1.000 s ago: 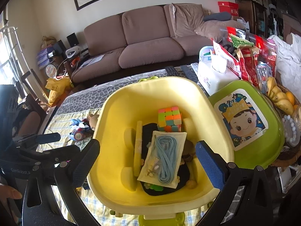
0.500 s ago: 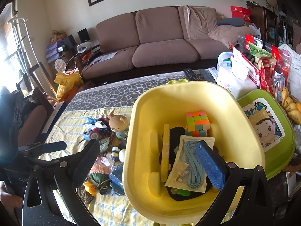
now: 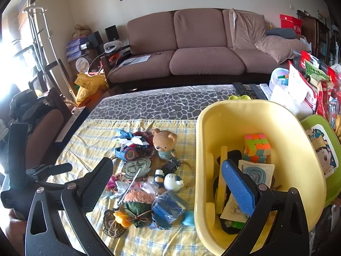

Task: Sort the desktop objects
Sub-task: 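Move both grippers toward the toy pile on the checked cloth, then grasp the silver toy blade with the left gripper while the right grasps the clear plastic ribbon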

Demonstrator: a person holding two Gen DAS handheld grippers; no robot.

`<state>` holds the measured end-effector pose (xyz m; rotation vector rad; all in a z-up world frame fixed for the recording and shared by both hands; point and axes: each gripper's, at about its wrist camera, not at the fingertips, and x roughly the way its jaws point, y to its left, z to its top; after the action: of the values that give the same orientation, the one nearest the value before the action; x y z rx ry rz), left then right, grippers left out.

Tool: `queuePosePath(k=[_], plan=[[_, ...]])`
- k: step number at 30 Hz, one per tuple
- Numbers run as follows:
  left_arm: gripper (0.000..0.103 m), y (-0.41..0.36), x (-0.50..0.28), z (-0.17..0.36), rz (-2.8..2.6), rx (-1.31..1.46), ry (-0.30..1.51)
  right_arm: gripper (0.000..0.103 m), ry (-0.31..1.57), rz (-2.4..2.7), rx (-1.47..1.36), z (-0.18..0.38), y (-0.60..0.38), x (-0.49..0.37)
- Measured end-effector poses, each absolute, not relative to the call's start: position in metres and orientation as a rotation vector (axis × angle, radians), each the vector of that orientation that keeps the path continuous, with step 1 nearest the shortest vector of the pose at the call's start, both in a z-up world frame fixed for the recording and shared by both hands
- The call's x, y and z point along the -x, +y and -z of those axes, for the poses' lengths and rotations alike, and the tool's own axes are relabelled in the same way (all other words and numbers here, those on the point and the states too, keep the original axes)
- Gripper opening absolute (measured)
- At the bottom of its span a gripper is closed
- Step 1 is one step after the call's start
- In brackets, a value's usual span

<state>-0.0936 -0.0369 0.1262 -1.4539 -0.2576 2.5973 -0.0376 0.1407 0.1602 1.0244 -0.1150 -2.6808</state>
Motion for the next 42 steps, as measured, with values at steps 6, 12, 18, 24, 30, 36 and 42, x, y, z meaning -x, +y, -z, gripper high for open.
queuePosePath(k=[6,12,18,24,30,36,42], plan=[[0.103,-0.075,0.096,-0.113,-2.621,1.478,-0.327,0.103,-0.084,2.665,-1.001,-0.161,0.117,0.041],[0.103,-0.110,0.103,-0.106,-2.628,1.482,-0.399,0.103,-0.138,2.588,-0.985,-0.156,0.098,0.043],[0.103,-0.126,0.103,-0.097,-2.605,1.498,-0.402,0.097,-0.095,2.558,-1.045,-0.140,0.079,0.048],[0.103,-0.128,0.103,-0.085,-2.543,1.521,-0.406,0.071,-0.140,2.479,-1.131,-0.118,0.066,0.059],[0.083,-0.103,0.102,-0.077,-2.443,1.523,-0.343,0.052,-0.131,2.409,-1.237,-0.089,0.048,0.069],[0.061,-0.078,0.101,-0.057,-2.359,1.575,-0.238,0.044,-0.118,2.401,-1.335,-0.063,0.046,0.079],[0.045,-0.056,0.098,-0.043,-2.295,1.588,-0.165,0.040,-0.161,2.363,-1.362,-0.050,0.043,0.088]])
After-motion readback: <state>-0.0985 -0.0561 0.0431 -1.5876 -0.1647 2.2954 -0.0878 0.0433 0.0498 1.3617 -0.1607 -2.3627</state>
